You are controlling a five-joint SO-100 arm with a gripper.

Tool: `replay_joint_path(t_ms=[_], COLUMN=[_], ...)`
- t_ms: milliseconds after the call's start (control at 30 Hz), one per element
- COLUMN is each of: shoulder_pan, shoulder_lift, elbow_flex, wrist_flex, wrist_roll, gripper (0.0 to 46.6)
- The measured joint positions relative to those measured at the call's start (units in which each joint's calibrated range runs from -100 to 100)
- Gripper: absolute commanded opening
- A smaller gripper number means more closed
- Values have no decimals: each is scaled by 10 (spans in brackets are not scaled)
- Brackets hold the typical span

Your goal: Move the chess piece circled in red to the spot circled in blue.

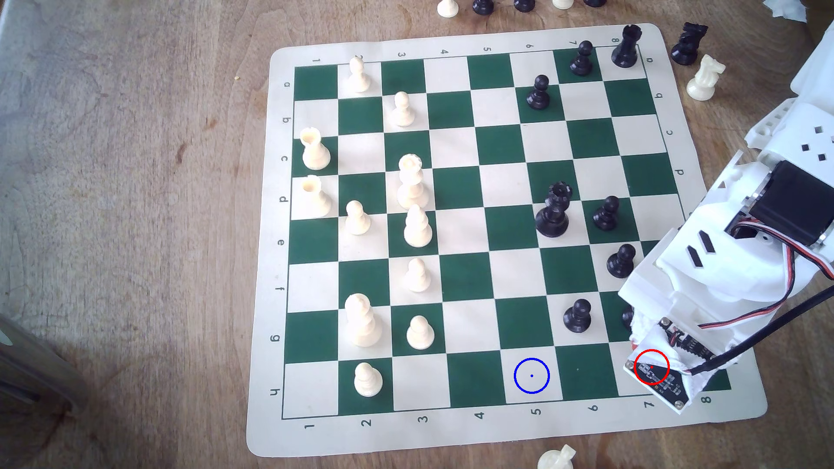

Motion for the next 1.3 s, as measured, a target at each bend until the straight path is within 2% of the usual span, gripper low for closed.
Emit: replay_joint_path(t_ms=[100, 167, 300, 600, 700, 867, 933, 1033, 1300], shoulder_pan=[0, 0, 0, 0, -4, -14, 4, 25, 84], shoulder_lift=[0, 0, 0, 0, -2, -21, -20, -10, 103], elbow_flex=[0, 0, 0, 0, -22, -171, -255, -315, -330], wrist_flex=[0, 0, 0, 10, 65, 189, 220, 225, 174], wrist_roll=[3, 3, 3, 3, 5, 5, 5, 5, 7], gripper=[85, 35, 4, 4, 4, 4, 4, 4, 4])
